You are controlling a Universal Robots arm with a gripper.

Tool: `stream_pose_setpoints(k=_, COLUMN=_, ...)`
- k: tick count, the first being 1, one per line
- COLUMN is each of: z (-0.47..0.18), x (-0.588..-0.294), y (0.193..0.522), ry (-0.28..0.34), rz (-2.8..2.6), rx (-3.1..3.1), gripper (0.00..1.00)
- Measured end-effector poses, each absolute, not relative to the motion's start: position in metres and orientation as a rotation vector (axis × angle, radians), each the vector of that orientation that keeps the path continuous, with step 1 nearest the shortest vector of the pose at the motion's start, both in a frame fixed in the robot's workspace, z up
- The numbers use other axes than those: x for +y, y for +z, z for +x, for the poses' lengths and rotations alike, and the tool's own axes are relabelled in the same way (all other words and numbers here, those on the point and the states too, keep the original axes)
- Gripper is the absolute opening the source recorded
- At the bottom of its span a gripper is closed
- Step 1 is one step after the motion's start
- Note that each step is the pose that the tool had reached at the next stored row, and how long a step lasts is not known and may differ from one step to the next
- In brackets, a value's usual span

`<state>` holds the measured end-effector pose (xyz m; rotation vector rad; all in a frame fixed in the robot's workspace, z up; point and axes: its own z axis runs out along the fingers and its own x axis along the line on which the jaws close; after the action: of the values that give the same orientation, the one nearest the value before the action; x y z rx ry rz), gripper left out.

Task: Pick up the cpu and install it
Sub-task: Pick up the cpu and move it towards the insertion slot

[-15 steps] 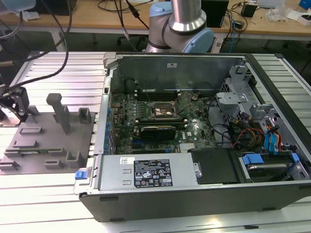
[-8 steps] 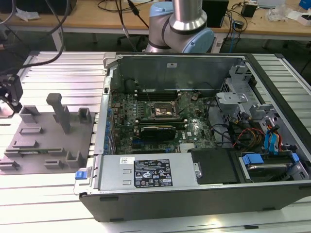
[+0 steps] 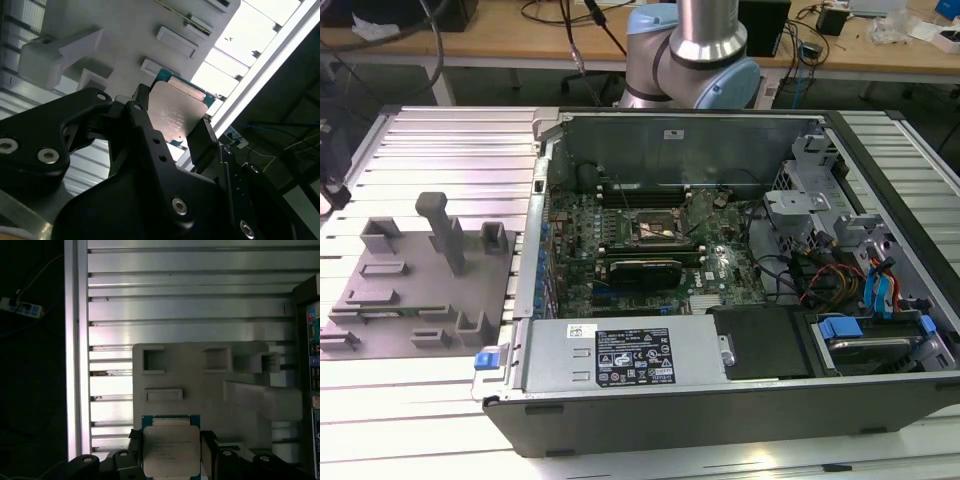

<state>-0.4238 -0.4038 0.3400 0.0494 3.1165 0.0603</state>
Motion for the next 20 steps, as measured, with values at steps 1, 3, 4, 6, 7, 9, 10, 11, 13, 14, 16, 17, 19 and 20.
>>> stream_pose_setpoints(k=1, z=-0.424, x=-0.404, y=0.344, ry=0.060, rz=0.050, rx=3.116, gripper=0.55)
stream_pose_setpoints(k=3, z=-0.424, x=-0.403, y=0.354, ry=0.060, rz=0.049, rx=3.116, gripper=0.55)
stream_pose_setpoints(k=4, z=-0.424, x=-0.403, y=0.357, ry=0.060, rz=0.050, rx=3.116, gripper=0.55)
stream_pose_setpoints(k=6, z=-0.424, x=-0.402, y=0.367, ry=0.060, rz=0.049, rx=3.116, gripper=0.55)
stream_pose_setpoints(k=7, z=-0.424, x=-0.402, y=0.370, ry=0.060, rz=0.049, rx=3.116, gripper=0.55)
stream_pose_setpoints(k=9, z=-0.424, x=-0.402, y=0.378, ry=0.060, rz=0.049, rx=3.116, gripper=0.55)
stream_pose_setpoints(k=10, z=-0.424, x=-0.402, y=0.381, ry=0.060, rz=0.049, rx=3.116, gripper=0.55)
stream_pose_setpoints(k=11, z=-0.424, x=-0.402, y=0.385, ry=0.060, rz=0.049, rx=3.116, gripper=0.55)
stream_pose_setpoints(k=13, z=-0.424, x=-0.401, y=0.401, ry=0.060, rz=0.049, rx=3.115, gripper=0.55)
stream_pose_setpoints(k=14, z=-0.424, x=-0.401, y=0.405, ry=0.060, rz=0.049, rx=3.115, gripper=0.55)
stream_pose_setpoints(k=16, z=-0.424, x=-0.401, y=0.418, ry=0.060, rz=0.049, rx=3.115, gripper=0.55)
stream_pose_setpoints(k=17, z=-0.424, x=-0.401, y=0.423, ry=0.060, rz=0.049, rx=3.115, gripper=0.55)
stream_pose_setpoints(k=19, z=-0.424, x=-0.401, y=0.431, ry=0.061, rz=0.049, rx=3.115, gripper=0.55)
stream_pose_setpoints(k=20, z=-0.424, x=-0.401, y=0.431, ry=0.060, rz=0.049, rx=3.115, gripper=0.55)
